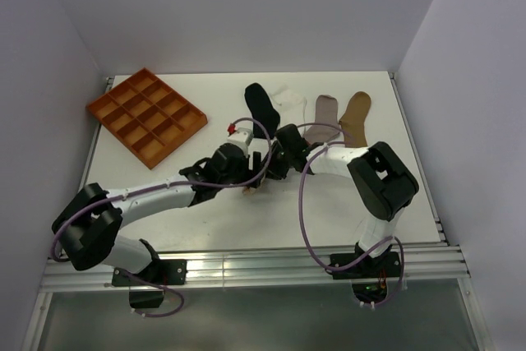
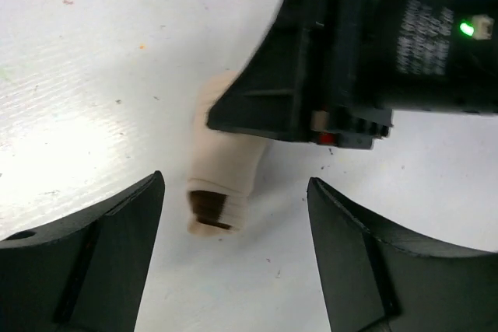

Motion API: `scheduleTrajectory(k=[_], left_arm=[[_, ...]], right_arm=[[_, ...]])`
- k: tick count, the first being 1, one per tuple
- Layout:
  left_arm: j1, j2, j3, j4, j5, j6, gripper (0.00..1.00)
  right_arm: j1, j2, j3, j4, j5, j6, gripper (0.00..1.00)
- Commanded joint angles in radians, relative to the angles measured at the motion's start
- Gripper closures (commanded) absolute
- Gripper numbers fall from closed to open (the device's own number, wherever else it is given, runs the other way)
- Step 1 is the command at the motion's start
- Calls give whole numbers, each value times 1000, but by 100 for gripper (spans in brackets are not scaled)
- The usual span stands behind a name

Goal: Roll the socks
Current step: Pick up the sock at the center of the board.

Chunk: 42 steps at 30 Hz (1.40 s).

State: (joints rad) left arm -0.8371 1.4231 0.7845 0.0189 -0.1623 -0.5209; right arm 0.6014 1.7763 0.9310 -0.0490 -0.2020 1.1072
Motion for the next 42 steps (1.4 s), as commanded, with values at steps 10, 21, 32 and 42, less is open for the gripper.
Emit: scheduleTrajectory(k=[10, 21, 32, 42], left_arm=[[-214, 189, 93, 85, -402, 242, 23], [-220, 318, 90, 43, -407, 206, 31], [-223, 327, 114, 6, -477, 185, 29], [-240, 177, 99, 98, -405, 274, 26]], right_arm=[[-6, 38, 9, -118, 15, -37, 100], [-6, 38, 14, -110, -23, -35, 100], [-8, 43, 15, -109, -48, -37, 100], [-6, 64, 32, -106, -65, -43, 100]])
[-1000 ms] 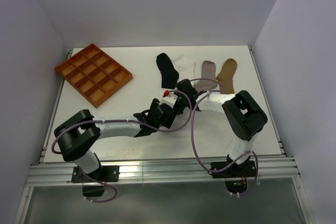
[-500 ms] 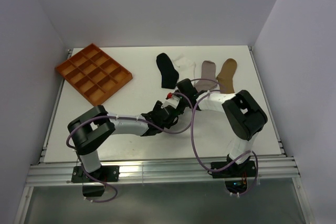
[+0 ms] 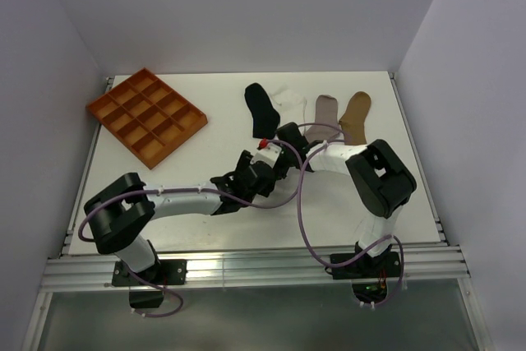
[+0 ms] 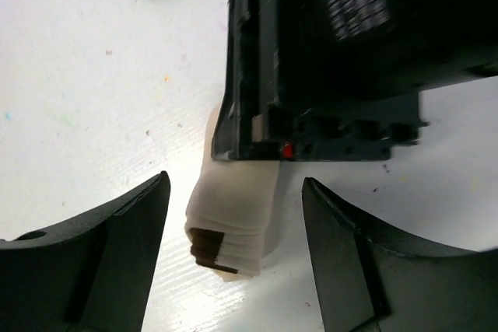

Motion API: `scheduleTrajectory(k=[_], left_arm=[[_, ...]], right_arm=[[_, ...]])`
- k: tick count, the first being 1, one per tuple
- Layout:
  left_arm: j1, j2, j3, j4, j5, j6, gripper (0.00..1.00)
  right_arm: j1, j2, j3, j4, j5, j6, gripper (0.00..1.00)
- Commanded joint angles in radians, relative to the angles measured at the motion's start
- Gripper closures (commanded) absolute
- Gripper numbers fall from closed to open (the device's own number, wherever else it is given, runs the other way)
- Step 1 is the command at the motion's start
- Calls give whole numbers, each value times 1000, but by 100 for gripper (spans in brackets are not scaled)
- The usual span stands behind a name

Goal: Roll the socks
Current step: Pick up the sock at the center of the board.

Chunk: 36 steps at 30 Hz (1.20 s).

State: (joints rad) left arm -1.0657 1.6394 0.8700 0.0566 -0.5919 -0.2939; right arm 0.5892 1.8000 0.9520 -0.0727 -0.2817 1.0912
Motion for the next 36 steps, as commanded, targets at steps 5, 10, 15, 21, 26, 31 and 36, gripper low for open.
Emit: scheduleTrajectory(k=[5, 10, 15, 21, 26, 31, 36], left_arm=[[-13, 28, 46, 25, 23, 53, 31], [-13, 60, 40, 0, 32, 21, 34], [-11, 117, 46, -31, 6, 4, 35], [-11, 164, 58, -47, 24, -7, 42], [-10, 221, 80, -95, -5, -21, 46], [-7, 240, 89, -130, -60, -51, 38], [-5, 244, 87, -138, -77, -56, 35]], right_arm=[[6, 44, 13, -84, 9, -27, 100], [6, 44, 11, -87, 4, -28, 100], [6, 45, 11, -84, 1, -27, 100], [6, 42, 4, -75, 1, -21, 100], [6, 41, 4, -78, -4, -25, 100], [6, 38, -4, -72, -10, -24, 100], [6, 45, -10, -58, -24, -14, 100]])
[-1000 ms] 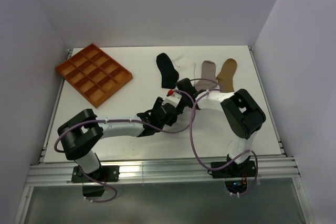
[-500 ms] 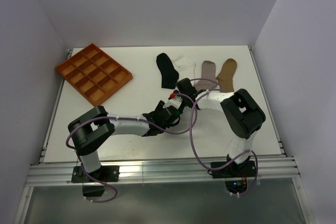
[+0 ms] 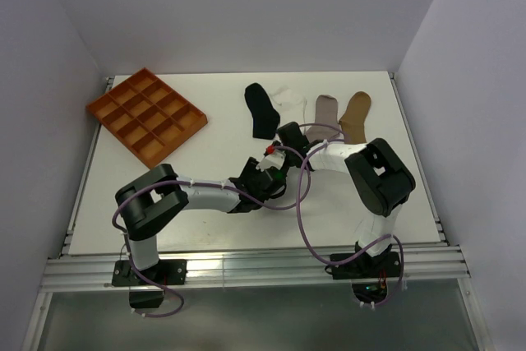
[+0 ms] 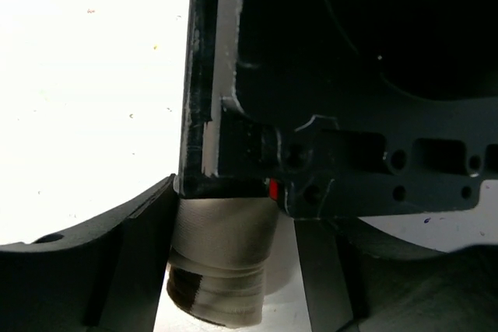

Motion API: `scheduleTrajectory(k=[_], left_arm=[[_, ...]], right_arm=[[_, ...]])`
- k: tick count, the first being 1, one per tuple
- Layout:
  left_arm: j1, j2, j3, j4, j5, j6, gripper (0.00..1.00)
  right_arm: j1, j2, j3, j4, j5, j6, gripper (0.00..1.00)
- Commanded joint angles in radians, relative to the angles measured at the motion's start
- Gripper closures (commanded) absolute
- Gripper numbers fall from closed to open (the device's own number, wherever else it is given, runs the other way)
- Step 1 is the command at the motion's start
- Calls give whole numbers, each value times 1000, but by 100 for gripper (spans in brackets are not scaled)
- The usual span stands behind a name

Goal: Roll the socks
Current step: Pick up the sock at the center of the board.

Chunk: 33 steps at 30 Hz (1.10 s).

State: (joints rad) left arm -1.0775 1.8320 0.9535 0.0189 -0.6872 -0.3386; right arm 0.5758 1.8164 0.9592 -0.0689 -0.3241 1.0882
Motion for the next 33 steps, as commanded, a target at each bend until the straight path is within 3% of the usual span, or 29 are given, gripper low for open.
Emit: scheduleTrajectory(k=[1, 4, 7, 9, 11, 15, 17, 18, 25, 28, 33], left_arm=[[8, 55, 2, -97, 29, -10, 36], [13, 64, 2, -99, 55, -13, 41], [17, 78, -2, -103, 66, -22, 53], [25, 75, -13, -103, 104, -17, 73], [30, 46, -31, -82, 135, -20, 100], [47, -17, -84, -63, 175, -36, 100], [66, -43, -91, -68, 184, -48, 100], [74, -51, -97, -69, 192, -53, 100], [132, -109, -111, -79, 239, -77, 100], [157, -123, -108, -88, 259, -83, 100], [218, -186, -101, -119, 295, -111, 100]], right_arm=[[19, 29, -16, -62, 19, -11, 100], [19, 24, -13, -66, 20, -16, 100], [19, 23, -11, -72, 20, -22, 100], [19, 21, -10, -74, 16, -22, 100], [19, 17, -11, -68, 5, -25, 97], [12, -17, -33, -17, -23, -22, 83], [-1, -55, -46, -11, -21, -24, 71], [-8, -71, -51, -20, -15, -27, 58], [-103, -294, -140, -77, 59, -83, 26], [-167, -411, -174, -127, 92, -122, 18], [-240, -580, -206, -216, 128, -211, 17]])
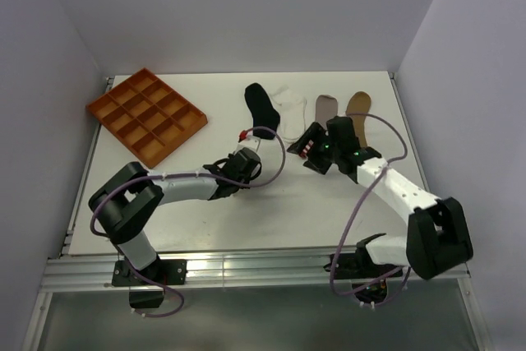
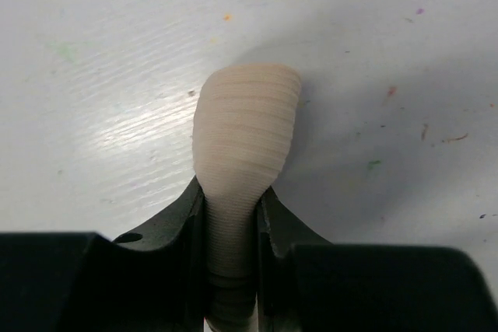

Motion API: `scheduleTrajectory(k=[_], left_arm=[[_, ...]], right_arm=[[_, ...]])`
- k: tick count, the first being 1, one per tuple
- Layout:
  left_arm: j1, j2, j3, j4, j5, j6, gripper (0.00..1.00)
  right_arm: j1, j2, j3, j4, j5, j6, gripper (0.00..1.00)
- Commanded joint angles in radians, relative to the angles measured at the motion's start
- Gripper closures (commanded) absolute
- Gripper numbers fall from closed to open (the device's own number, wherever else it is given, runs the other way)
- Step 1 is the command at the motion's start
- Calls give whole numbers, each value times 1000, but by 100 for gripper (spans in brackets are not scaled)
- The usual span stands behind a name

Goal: Roll the socks
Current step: Pick up the sock at the center of the board, then place the sock in the storage box.

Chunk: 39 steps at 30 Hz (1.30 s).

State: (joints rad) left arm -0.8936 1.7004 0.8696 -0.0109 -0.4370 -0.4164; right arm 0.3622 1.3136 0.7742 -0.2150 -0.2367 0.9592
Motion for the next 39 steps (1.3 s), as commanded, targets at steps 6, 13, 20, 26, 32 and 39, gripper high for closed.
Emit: scheduleTrajectory(k=[6, 13, 20, 26, 32, 39], left_arm=[[133, -175, 48, -204, -11, -35, 100], [306, -268, 132, -274, -106, 68, 100], [550, -263, 250, -271, -86, 152, 100], [789, -180, 348, -233, 53, 220, 100], [973, -42, 459, -225, 158, 261, 100], [1113, 79, 493, -72, 294, 338, 100]], right_arm=[[-137, -275, -81, -130, -10, -184, 17], [-206, -413, -40, -192, -81, -286, 16], [-198, -402, -61, -147, -182, -303, 9], [-149, -386, -55, -158, -171, -361, 3], [-135, -358, -76, -106, -228, -366, 3], [-138, -284, -127, 15, -372, -321, 5]])
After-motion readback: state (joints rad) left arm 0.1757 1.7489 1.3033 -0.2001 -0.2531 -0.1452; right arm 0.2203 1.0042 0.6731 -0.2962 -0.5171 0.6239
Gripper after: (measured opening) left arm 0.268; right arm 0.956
